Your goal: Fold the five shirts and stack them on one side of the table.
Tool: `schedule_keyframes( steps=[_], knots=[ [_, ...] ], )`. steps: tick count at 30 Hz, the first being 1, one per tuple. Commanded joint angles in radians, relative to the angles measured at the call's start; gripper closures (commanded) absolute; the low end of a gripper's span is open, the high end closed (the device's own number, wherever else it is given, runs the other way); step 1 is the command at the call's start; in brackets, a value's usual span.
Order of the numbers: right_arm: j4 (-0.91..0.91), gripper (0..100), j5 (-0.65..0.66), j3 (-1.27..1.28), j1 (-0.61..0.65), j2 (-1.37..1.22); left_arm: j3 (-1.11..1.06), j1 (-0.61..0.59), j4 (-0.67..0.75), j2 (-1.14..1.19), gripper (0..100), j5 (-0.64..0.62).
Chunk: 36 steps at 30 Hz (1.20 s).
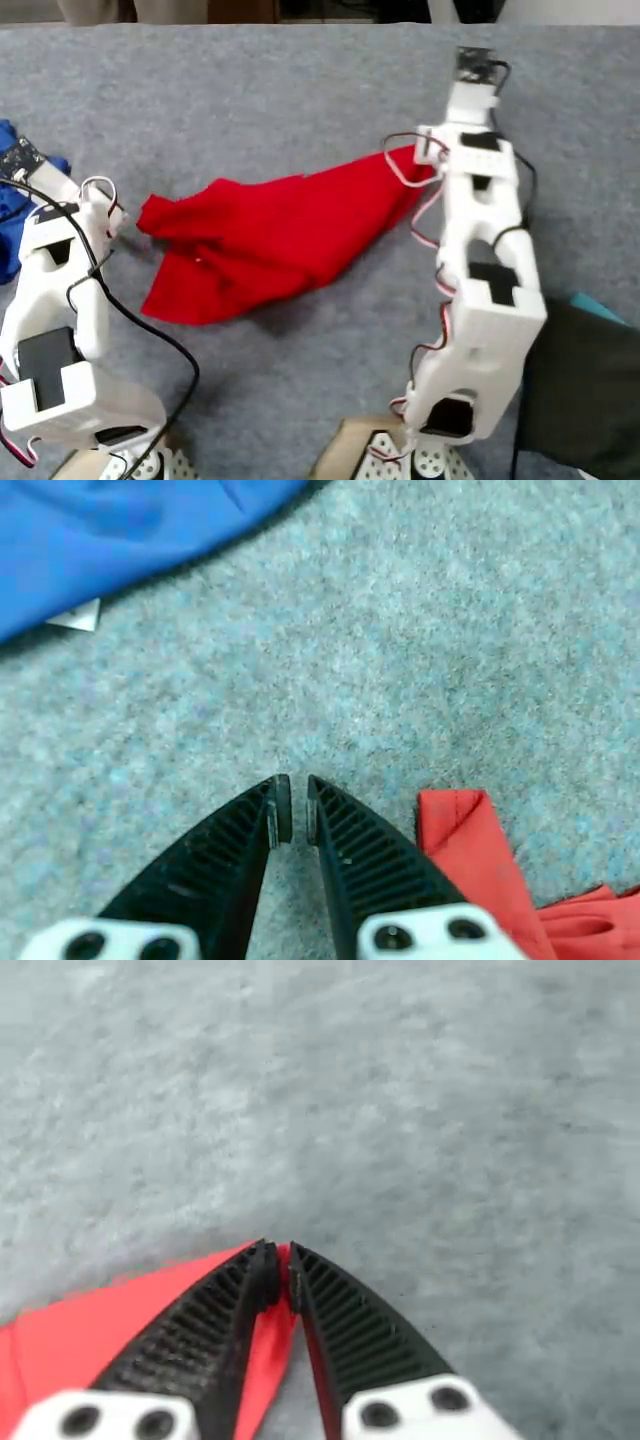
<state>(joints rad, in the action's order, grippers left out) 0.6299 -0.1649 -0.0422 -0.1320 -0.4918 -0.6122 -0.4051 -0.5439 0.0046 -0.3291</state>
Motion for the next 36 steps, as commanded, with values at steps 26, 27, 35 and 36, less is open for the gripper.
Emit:
schedule_keyframes(
  steps=[26, 27, 35, 36],
  knots=[
    [0.654, 74.5, 0.092, -0.570, 0.255, -0.016, 0.158, 0.077, -0.006, 0.085, 93, -0.178],
    [0.686, 74.5, 0.140, -0.622, 0.306, -0.041, 0.158, 0.068, -0.006, 0.085, 91, -0.198],
    [0.741, 74.5, 0.324, -0.952, 0.558, -0.409, 0.160, -0.011, -0.008, 0.085, 85, -0.330],
    [0.756, 74.5, 0.325, -0.989, 0.567, -0.458, 0.160, -0.009, -0.008, 0.085, 85, -0.328]
  ],
)
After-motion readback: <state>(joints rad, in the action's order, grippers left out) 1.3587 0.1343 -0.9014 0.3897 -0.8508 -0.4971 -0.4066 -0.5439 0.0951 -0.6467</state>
